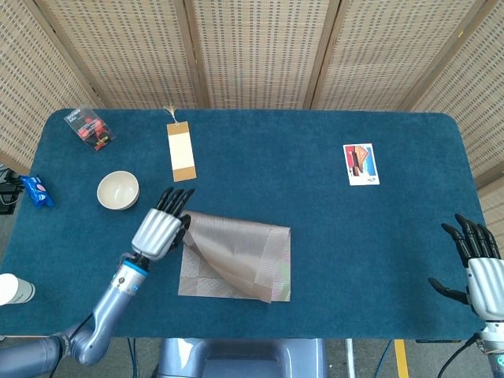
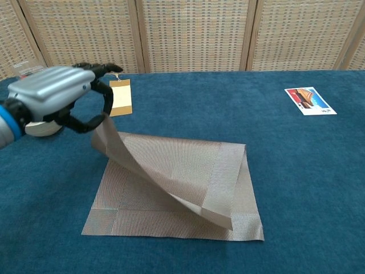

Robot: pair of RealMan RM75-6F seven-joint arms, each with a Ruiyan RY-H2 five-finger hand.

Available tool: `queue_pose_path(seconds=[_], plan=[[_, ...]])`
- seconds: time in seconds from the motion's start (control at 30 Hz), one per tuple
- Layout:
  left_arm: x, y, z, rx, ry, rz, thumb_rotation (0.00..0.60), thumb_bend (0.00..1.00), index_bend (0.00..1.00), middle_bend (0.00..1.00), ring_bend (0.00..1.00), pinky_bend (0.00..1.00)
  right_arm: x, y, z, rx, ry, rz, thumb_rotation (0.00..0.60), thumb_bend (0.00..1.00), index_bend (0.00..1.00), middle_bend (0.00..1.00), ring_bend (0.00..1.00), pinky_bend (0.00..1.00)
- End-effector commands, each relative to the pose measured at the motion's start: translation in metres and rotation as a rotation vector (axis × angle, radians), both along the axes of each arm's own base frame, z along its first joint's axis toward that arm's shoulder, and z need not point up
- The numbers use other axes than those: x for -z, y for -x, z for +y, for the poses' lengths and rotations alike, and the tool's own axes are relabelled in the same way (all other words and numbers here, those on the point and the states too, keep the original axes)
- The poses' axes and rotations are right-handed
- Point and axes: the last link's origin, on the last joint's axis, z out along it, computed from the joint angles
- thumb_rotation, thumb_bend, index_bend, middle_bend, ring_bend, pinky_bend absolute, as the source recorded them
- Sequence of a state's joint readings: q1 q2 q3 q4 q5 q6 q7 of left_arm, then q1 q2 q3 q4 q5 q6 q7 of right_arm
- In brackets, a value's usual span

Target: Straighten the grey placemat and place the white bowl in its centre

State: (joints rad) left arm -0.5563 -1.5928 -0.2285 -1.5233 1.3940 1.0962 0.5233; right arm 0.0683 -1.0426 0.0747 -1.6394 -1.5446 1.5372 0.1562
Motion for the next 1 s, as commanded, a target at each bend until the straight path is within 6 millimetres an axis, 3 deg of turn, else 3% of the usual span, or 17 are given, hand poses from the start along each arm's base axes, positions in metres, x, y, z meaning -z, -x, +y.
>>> queue_pose_path(seconds=[0.03, 0.33, 0.53, 0.87, 1.0], plan=[[-0.015, -0.024, 0.048, -0.02, -0.06, 0.038, 0.6, 0.58, 0.69, 0.0, 0.0, 0.0, -0.002, 0.003, -0.004, 0.017, 0.008, 0.003, 0.6, 0.04, 0.15, 0.0, 0.0, 0.0], [-0.015, -0.04, 0.115, -0.127, -0.137, 0.059, 0.6, 0.58, 0.68, 0.0, 0.0, 0.0, 0.0, 0.01, -0.012, 0.056, 0.015, 0.019, 0.6, 0.04, 0.15, 0.0, 0.0, 0.0], [-0.014, -0.041, 0.144, -0.222, -0.164, 0.022, 0.6, 0.57, 0.62, 0.0, 0.0, 0.0, 0.002, 0.014, -0.016, 0.082, 0.015, 0.031, 0.6, 0.04, 0.15, 0.0, 0.0, 0.0], [-0.007, -0.021, 0.157, -0.297, -0.185, 0.036, 0.6, 0.39, 0.1, 0.0, 0.0, 0.0, 0.006, 0.017, -0.019, 0.097, 0.006, 0.046, 0.6, 0.04, 0.15, 0.0, 0.0, 0.0], [-0.011, -0.008, 0.157, -0.319, -0.187, -0.002, 0.6, 0.35, 0.04, 0.0, 0.0, 0.0, 0.009, 0.016, -0.019, 0.094, -0.002, 0.052, 0.6, 0.04, 0.15, 0.0, 0.0, 0.0]])
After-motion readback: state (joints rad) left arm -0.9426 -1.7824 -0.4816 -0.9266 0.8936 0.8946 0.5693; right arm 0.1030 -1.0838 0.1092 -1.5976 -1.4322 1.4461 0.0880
